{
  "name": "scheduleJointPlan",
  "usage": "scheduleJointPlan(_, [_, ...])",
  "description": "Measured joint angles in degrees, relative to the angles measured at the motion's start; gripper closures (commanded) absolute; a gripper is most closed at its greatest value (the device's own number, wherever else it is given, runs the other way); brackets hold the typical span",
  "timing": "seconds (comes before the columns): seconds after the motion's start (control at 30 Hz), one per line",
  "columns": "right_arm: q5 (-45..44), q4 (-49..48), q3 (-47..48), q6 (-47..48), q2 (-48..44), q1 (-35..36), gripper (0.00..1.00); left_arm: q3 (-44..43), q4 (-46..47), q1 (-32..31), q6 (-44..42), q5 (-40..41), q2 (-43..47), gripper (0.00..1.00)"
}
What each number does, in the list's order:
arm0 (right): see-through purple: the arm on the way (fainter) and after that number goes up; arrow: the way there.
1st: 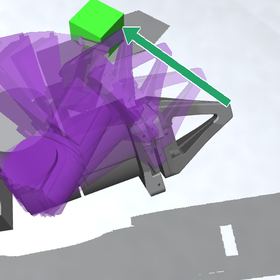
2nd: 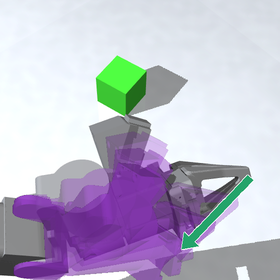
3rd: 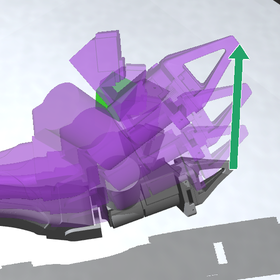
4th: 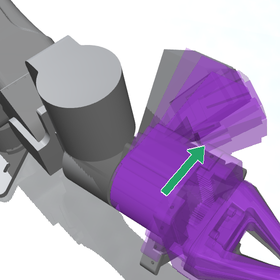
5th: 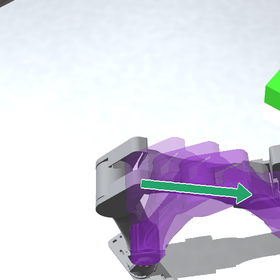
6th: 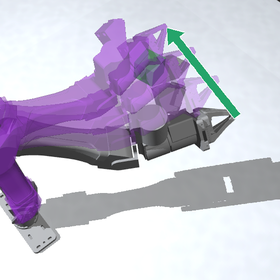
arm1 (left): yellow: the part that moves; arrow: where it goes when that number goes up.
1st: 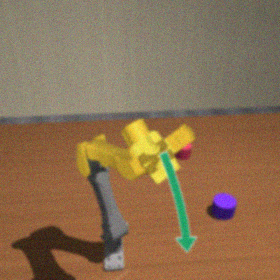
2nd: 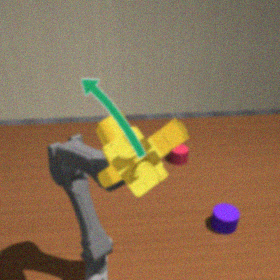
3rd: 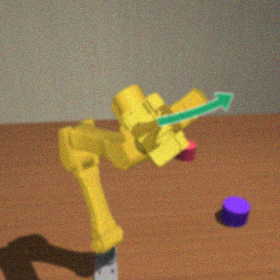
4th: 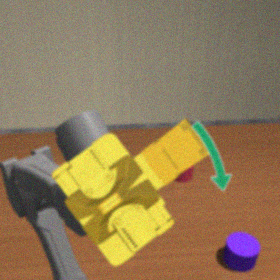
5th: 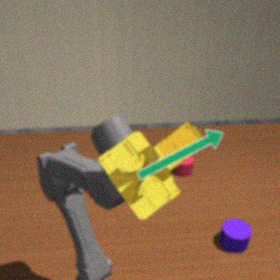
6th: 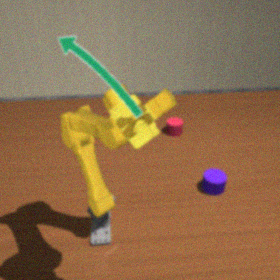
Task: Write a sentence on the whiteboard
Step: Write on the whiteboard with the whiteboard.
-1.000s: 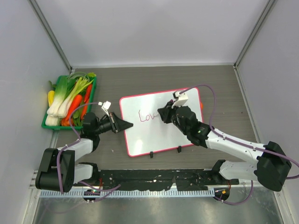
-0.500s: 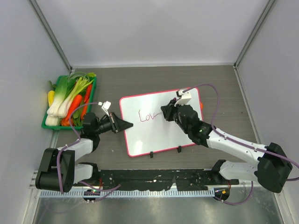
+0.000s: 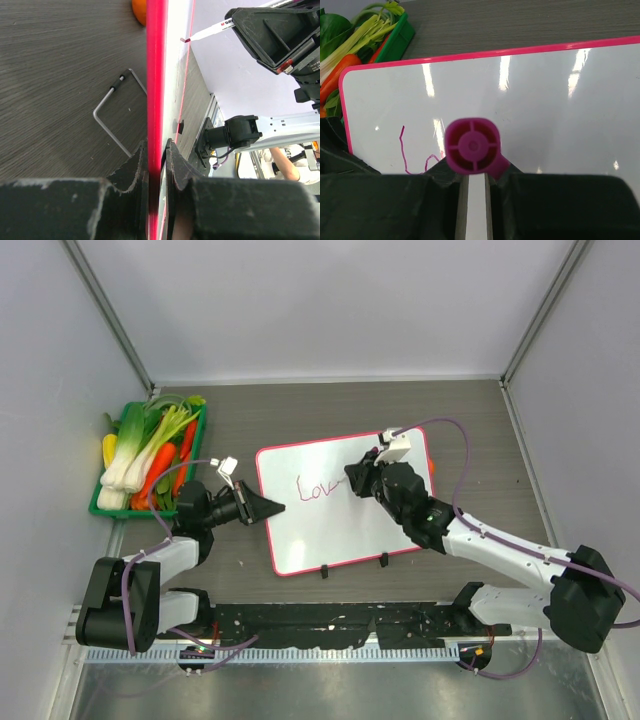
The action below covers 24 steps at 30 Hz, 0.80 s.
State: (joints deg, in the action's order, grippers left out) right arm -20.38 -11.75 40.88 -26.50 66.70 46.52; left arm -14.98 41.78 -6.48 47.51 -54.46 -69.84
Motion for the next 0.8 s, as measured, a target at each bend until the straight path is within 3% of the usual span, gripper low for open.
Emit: scheduleJointPlan(0.8, [6.2, -2.0, -0.9, -1.1, 1.0, -0.2, 0.99, 0.0, 0.0, 0.0, 0.0, 0.0, 0.0, 1.0])
